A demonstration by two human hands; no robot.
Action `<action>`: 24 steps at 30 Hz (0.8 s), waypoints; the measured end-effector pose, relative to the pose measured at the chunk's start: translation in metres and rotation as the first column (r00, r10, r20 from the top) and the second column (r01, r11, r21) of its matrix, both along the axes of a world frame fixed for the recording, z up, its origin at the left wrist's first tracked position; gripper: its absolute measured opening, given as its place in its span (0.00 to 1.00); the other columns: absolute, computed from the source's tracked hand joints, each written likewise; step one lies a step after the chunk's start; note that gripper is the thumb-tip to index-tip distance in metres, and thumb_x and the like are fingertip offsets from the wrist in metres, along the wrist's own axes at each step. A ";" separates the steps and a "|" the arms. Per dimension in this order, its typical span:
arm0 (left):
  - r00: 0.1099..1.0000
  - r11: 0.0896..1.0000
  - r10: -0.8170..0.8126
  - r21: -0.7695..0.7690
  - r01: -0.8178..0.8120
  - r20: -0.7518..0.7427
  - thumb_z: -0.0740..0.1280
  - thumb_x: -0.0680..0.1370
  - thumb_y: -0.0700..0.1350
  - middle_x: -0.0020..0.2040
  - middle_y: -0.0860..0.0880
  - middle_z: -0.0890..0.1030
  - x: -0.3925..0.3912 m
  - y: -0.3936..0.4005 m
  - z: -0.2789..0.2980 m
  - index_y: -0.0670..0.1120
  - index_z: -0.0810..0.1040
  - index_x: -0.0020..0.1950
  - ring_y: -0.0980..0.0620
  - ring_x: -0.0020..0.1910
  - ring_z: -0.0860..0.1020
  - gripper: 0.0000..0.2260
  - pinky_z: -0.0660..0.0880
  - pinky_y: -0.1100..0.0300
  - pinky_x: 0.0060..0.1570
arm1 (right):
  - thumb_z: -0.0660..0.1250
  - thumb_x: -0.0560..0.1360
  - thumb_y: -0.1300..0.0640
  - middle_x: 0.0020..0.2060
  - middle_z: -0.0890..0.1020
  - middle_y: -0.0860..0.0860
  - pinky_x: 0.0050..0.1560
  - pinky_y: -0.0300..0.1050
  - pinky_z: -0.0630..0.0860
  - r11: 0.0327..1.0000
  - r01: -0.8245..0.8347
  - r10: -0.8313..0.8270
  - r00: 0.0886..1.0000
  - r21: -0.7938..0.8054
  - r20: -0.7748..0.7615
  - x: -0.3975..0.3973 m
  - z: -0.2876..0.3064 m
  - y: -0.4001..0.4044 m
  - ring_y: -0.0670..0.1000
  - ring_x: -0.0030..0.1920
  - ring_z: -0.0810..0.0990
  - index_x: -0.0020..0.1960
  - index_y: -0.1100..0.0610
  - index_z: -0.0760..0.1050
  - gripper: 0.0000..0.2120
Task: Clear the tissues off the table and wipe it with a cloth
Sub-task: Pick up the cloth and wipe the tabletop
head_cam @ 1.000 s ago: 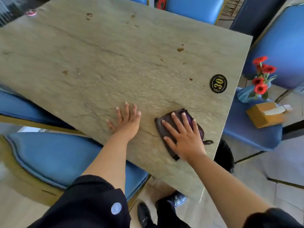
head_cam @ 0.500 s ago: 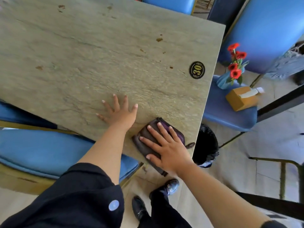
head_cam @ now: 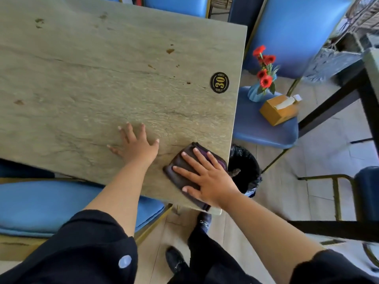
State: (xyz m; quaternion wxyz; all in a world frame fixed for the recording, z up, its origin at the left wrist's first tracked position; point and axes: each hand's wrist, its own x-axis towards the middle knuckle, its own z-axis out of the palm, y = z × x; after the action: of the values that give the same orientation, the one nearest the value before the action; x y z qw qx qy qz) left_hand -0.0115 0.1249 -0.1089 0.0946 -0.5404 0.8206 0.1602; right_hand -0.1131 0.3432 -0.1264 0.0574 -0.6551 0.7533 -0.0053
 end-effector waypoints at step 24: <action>0.987 0.965 -0.125 -0.246 0.096 -0.104 0.52 0.80 0.57 0.78 0.52 0.55 -0.103 -0.109 -0.017 0.57 0.57 0.77 0.47 0.78 0.52 0.25 0.48 0.39 0.74 | 0.40 0.79 0.37 0.78 0.38 0.50 0.73 0.64 0.35 0.895 0.434 -0.442 0.893 0.098 0.082 -0.158 0.006 -0.264 0.59 0.76 0.34 0.77 0.42 0.38 0.29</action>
State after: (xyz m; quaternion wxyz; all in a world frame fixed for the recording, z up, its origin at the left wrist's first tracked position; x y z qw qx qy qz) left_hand -0.1143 0.0156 -0.1263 -0.0113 -0.4908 0.8670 0.0860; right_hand -0.2712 0.0787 -0.1207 0.1184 -0.4647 0.8772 -0.0224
